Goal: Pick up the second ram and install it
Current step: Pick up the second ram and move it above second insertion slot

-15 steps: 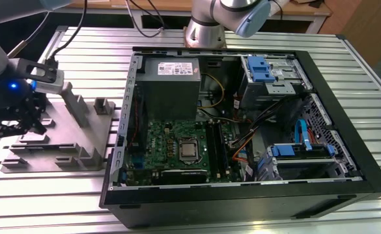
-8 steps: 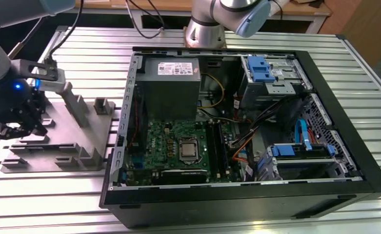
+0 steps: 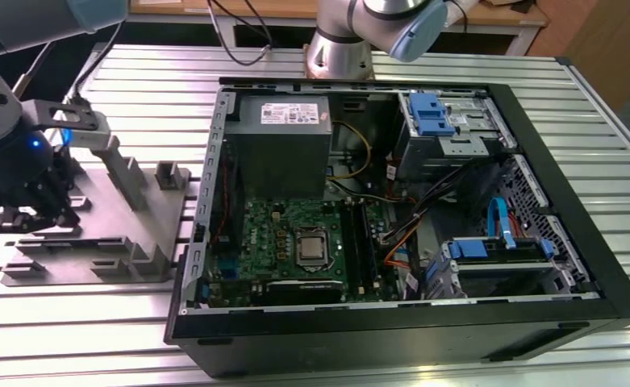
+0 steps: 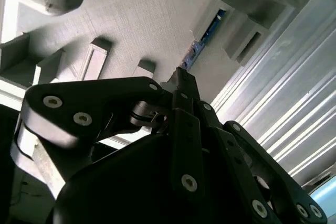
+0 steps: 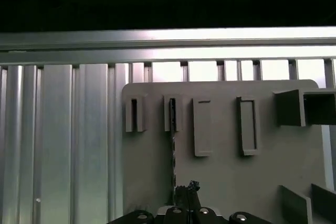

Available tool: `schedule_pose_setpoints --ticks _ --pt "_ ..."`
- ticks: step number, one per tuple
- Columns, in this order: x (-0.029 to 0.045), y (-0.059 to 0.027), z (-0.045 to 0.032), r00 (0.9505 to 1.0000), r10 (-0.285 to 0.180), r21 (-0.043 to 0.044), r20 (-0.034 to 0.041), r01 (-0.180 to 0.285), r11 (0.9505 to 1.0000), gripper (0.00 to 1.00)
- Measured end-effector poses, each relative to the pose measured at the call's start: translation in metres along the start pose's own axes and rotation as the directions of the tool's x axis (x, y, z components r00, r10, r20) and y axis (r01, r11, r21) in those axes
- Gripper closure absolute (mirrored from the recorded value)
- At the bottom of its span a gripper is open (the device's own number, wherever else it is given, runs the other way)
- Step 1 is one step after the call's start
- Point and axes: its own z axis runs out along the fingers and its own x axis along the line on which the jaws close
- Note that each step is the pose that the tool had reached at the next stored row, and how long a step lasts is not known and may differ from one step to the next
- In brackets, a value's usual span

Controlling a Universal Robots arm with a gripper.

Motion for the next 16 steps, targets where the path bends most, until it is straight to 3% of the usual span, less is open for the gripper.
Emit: schedule_pose_setpoints --ticks 4,16 --pt "0.0001 0.0000 0.0015 0.9979 -0.065 -0.0020 -0.0026 0.065 0.9979 0.90" --pt "0.0006 0.0064 0.0060 0.9978 -0.066 -0.0019 -0.0036 0.066 0.9978 0.90"
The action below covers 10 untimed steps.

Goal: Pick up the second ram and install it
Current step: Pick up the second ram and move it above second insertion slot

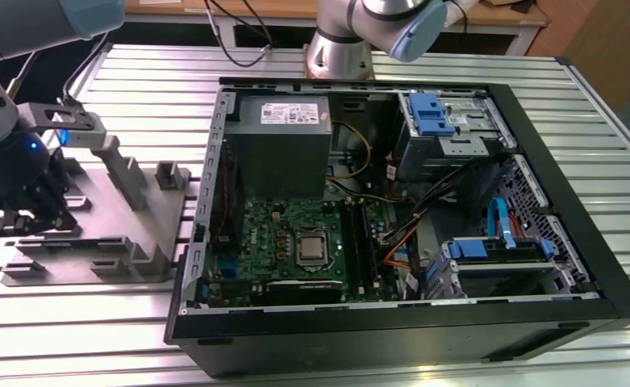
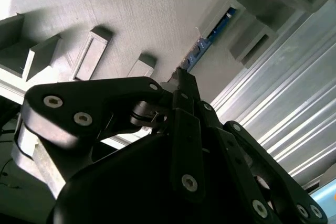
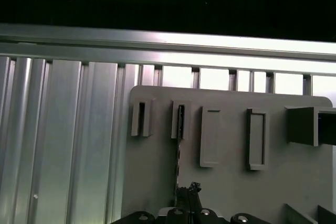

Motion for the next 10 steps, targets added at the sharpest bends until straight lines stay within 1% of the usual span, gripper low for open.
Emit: schedule_pose_setpoints --ticks 5,10 --pt "0.0010 0.0036 0.0050 1.0000 0.000 0.0001 0.0001 0.000 1.0000 0.90" --pt "0.0038 0.0070 0.0080 1.0000 0.000 0.0001 0.0001 0.000 1.0000 0.90"
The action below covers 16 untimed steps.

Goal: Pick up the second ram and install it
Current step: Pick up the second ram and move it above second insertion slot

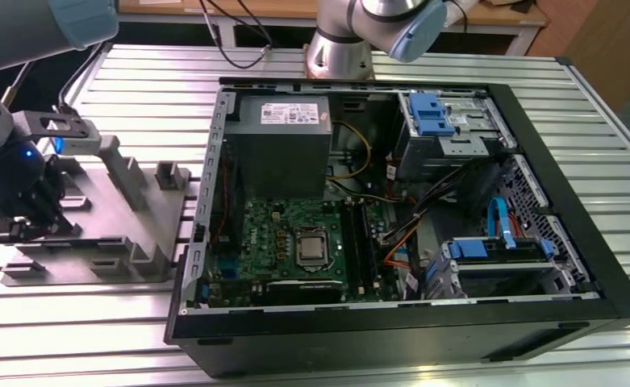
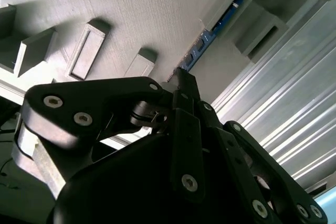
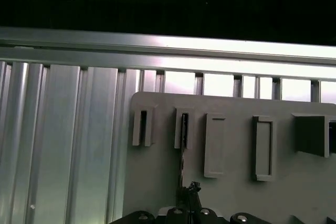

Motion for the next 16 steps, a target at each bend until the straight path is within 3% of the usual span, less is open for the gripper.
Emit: schedule_pose_setpoints --ticks 13,16 --pt "0.0024 0.0003 0.0033 1.0000 0.000 -0.0001 -0.0005 0.000 1.0000 0.90" --pt "0.0024 0.0003 0.0033 1.0000 0.000 0.0000 -0.0006 0.000 1.0000 0.84"
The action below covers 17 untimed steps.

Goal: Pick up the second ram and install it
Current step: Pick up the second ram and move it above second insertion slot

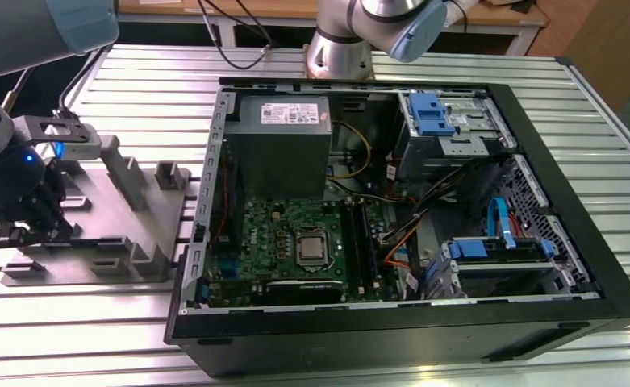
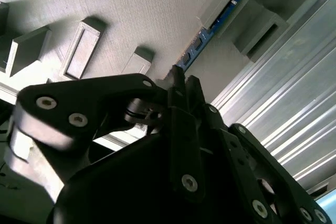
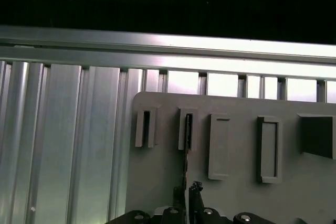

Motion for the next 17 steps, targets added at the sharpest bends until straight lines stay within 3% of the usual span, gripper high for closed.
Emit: schedule_pose_setpoints --ticks 5,13,17 --pt "0.0000 0.0000 0.0000 1.0000 0.000 -0.0001 -0.0002 0.000 1.0000 0.64" --pt "0.0003 -0.0005 0.0127 1.0000 0.000 0.0000 -0.0001 0.000 1.0000 0.64" --pt "0.0003 -0.0005 0.0130 1.0000 0.000 -0.0002 -0.0003 0.000 1.0000 0.64"
